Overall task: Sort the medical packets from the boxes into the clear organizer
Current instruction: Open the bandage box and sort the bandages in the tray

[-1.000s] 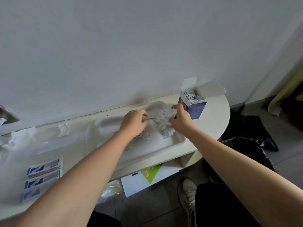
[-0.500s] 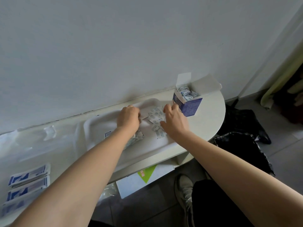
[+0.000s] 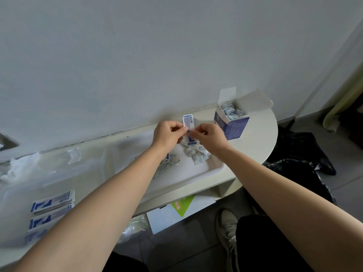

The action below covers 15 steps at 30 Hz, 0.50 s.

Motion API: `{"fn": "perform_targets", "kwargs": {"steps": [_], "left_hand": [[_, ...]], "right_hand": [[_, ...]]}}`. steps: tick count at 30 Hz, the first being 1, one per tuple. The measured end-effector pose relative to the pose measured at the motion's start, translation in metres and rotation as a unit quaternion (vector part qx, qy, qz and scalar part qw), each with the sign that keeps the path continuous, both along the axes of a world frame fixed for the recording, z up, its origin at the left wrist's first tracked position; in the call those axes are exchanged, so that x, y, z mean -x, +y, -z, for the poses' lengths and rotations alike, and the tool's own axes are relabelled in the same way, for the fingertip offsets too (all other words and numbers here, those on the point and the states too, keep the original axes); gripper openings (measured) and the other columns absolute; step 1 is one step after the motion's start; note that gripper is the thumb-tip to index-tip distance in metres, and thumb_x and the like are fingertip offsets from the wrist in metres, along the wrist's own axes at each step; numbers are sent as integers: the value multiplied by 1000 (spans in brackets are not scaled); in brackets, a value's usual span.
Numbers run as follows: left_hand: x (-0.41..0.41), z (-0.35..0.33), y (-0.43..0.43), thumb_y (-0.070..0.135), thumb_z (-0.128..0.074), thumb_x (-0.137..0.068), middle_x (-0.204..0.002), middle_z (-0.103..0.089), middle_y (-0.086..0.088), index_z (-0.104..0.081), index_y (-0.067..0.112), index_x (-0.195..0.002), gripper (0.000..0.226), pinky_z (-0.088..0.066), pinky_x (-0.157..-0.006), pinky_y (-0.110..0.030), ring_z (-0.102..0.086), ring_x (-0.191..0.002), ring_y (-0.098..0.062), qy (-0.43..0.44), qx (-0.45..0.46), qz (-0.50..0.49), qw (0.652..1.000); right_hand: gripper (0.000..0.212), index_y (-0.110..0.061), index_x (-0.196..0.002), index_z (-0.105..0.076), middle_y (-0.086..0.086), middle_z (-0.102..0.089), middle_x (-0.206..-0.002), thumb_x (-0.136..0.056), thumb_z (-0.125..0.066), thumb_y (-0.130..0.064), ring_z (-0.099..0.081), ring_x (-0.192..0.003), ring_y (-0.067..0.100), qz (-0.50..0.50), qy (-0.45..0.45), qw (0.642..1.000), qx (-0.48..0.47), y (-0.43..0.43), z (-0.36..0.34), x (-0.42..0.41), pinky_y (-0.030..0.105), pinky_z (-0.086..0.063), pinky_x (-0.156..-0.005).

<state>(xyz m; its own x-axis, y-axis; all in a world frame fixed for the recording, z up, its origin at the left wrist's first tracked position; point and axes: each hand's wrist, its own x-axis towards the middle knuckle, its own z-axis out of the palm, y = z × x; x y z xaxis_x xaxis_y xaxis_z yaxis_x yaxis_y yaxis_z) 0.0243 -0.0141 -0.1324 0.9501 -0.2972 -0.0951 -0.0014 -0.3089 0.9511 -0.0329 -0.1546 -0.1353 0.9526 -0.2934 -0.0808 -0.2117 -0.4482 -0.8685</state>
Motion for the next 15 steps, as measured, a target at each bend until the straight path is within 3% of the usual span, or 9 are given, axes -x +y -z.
{"fn": "perform_targets", "kwargs": {"steps": [4, 8, 10, 13, 15], "left_hand": [[5, -3, 17, 14, -67, -86, -74, -68, -2, -70, 17, -80, 8, -51, -64, -29, -58, -64, -14, -6, -33, 5, 999], [4, -1, 44, 25, -66, -83, -88, -68, 5, -70, 22, -87, 6, -49, -78, -27, -64, -88, -17, -42, -209, -13, 977], [7, -3, 56, 33, -70, -78, -104, -64, 2, -66, 24, -105, 29, -46, -86, -28, -59, -104, -21, -14, -306, 38, 951], [15, -6, 67, 45, -77, -69, -130, -48, -8, -49, 25, -133, 72, -42, -99, -34, -43, -123, -28, 1, -448, 139, 883], [20, -5, 71, 43, -78, -69, -134, -42, -11, -44, 24, -137, 78, -39, -101, -36, -37, -126, -30, -13, -481, 128, 867]], "right_hand": [[22, -8, -76, -68, -1, -55, -61, -88, -66, -26, -44, -56, 13, 6, 23, 1000, -17, -3, 0, 4, 25, -37, -55], [22, -14, -68, -64, -4, -54, -55, -88, -67, -22, -42, -49, 10, -6, 50, 998, -35, -3, -1, 8, 20, -35, -47], [18, -13, -69, -64, -3, -53, -54, -86, -69, -19, -40, -46, 11, -37, 64, 996, -48, 2, -1, 8, 22, -33, -45], [11, -10, -78, -65, -2, -55, -58, -87, -67, -17, -42, -48, 9, -77, 69, 994, -23, 12, -2, 8, 21, -34, -47], [11, -6, -83, -66, -2, -54, -59, -88, -65, -16, -43, -50, 9, -87, 69, 994, -6, 16, -1, 8, 20, -33, -48]]}}
